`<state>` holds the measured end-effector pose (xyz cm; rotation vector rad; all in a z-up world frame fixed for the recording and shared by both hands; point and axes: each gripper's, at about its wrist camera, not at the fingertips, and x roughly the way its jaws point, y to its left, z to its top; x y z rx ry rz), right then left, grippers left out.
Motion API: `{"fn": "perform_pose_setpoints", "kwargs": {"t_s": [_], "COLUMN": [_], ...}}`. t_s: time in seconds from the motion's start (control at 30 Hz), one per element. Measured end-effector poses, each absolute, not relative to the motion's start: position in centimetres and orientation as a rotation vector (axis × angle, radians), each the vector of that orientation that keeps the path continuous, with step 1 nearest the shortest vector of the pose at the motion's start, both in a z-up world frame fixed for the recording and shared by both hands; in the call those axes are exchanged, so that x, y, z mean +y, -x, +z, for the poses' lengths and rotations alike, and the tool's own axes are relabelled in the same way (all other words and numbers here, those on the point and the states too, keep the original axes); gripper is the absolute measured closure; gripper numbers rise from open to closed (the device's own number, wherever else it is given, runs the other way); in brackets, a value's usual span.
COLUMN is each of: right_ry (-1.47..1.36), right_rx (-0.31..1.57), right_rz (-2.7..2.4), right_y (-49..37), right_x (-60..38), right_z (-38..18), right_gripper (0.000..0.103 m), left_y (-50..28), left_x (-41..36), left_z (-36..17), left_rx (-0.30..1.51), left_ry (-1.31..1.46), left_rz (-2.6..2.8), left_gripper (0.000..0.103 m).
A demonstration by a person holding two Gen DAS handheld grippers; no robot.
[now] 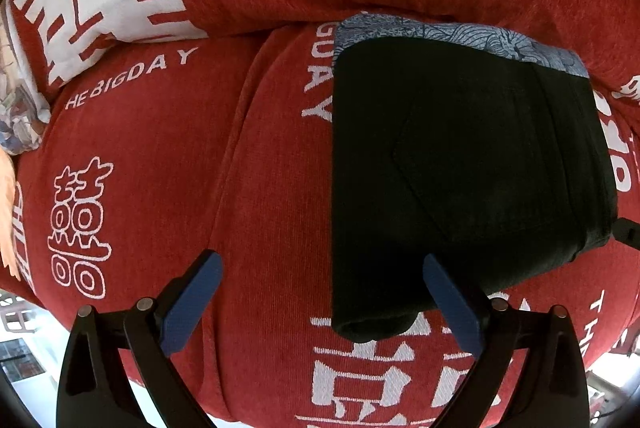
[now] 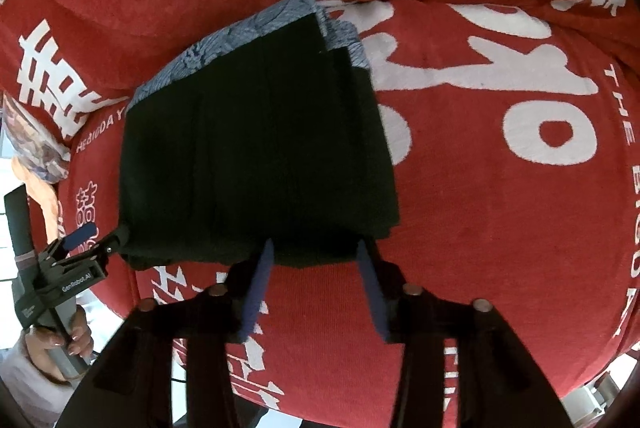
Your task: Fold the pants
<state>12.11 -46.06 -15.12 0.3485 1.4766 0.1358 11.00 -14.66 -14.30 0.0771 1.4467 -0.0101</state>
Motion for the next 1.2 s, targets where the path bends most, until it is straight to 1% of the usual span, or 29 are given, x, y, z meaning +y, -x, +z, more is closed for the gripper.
{"fn": "perform_pose_setpoints", "kwargs": {"t_s": [0.23, 0.3, 0.37, 0.4, 0.47, 0.5, 0.53, 0.57, 0.7, 1.2], "right_ry": [-0.369, -0.377, -0.383, -0.385, -0.391, -0.395, -0.400, -0.408, -0.448, -0.501], "right_rx": [1.486, 1.490, 1.490, 1.489, 1.488, 1.486, 1.481, 1.470, 1.448, 1.506], "right_rz": [0.123, 0.122, 0.121, 0.123, 0.130, 0.135, 0.139, 0.143, 0.146, 0.139], "right_y": [-12.1, -12.1, -12.2, -12.2, -12.3, -12.3, -12.4, -12.5, -12.8, -13.8], "right_x": [-46.9, -47.0, -47.1, -47.2, -47.3, -47.4, -47.5, -47.6, -48.3, -49.3], "right_z": [-15.3, -15.5, -15.6, -15.6, -15.7, -15.7, -15.7, -15.7, -15.8, -18.0], "right_gripper": [0.052, 0.049, 0.042, 0.041, 0.032, 0.029, 0.022, 0.021, 0.020, 0.020], "left_y": [-11.7, -11.9, -12.3, -12.4, -12.8, -13.0, -13.2, -13.3, -13.9, -17.2], "left_x": [-14.8, -14.7, -14.6, -14.5, -14.5, -14.5, -14.6, -14.7, -15.1, -14.5], "left_z": [-14.5, -14.4, -14.3, -14.2, -14.3, -14.3, -14.5, -14.7, -15.4, -16.7], "left_rx": [1.460, 1.458, 1.458, 1.459, 1.464, 1.468, 1.478, 1.485, 1.519, 1.547], "left_ry": [-0.048, -0.022, 0.024, 0.043, 0.071, 0.071, 0.067, 0.068, 0.071, 0.162], "left_rz": [-0.032, -0.057, -0.094, -0.107, -0.129, -0.133, -0.135, -0.137, -0.139, -0.180], "left_gripper": [0.002, 0.001, 0.001, 0.001, 0.001, 0.001, 0.001, 0.001, 0.001, 0.001]}}
